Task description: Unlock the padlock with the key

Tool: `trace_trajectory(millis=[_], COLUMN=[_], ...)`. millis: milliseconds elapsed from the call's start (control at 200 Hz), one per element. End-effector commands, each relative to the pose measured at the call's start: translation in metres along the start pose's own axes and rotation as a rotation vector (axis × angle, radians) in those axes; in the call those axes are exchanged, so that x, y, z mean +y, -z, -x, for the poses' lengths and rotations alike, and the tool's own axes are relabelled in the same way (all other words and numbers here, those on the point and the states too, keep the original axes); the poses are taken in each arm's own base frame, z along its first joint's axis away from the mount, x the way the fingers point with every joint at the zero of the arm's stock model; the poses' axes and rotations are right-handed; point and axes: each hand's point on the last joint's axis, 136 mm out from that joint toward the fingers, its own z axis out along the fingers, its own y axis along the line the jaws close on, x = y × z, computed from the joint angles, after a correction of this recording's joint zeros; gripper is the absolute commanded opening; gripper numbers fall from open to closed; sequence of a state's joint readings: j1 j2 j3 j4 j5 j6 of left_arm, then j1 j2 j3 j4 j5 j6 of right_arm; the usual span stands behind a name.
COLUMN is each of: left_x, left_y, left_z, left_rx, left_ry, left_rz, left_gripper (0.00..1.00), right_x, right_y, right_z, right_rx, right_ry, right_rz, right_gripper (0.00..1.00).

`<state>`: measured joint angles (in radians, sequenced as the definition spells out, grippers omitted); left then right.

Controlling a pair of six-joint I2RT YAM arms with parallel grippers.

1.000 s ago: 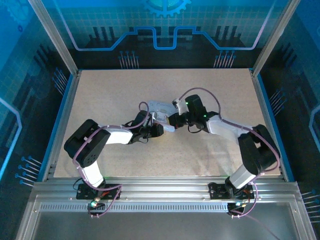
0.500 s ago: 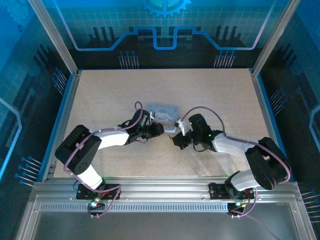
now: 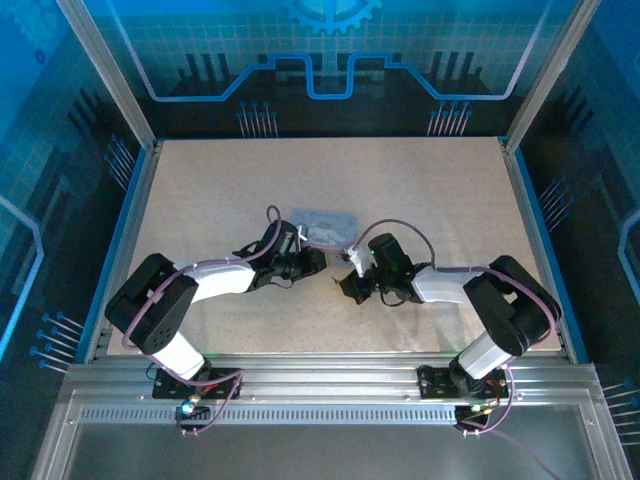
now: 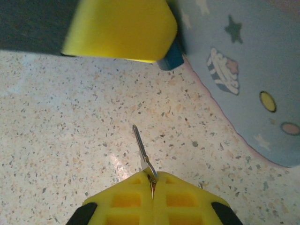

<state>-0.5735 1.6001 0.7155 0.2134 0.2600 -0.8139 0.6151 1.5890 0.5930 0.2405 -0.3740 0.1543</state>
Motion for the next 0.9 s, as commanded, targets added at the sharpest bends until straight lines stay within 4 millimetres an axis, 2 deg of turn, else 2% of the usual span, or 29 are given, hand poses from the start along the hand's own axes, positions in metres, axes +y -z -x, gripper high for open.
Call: trace_trajectory(millis=[0,315,565,895], left_x=[-0.009,-0.007,-0.009,-0.012], left_y=[0.007,0.006,0.007,0.010], left_z=[-0.005,-0.007,-0.008,-0.007], left_rx=[0.013,0.019,0.020,0.014], left_ry=[0.001,0.009,0.015,0.019], left_rz=[-0.039,-0.038,-0.048,-0.061], left_gripper=[0.25,0.25,0.25,0.25], right_x=[0.003,-0.005,-0.014,-0.016], right_y=[-0.007,-0.017,-0.021,-0.023], right_z=[0.019,0.027,0.024,0.017], right_rx=[-0.046,-0.065,-0.052,-0.012], right_ry=[0.057,0.046,0.043,0.062], right_rz=[0.011,0.003,-0.037,-0.052], right_gripper=[0.00,0.00,0.00,0.00])
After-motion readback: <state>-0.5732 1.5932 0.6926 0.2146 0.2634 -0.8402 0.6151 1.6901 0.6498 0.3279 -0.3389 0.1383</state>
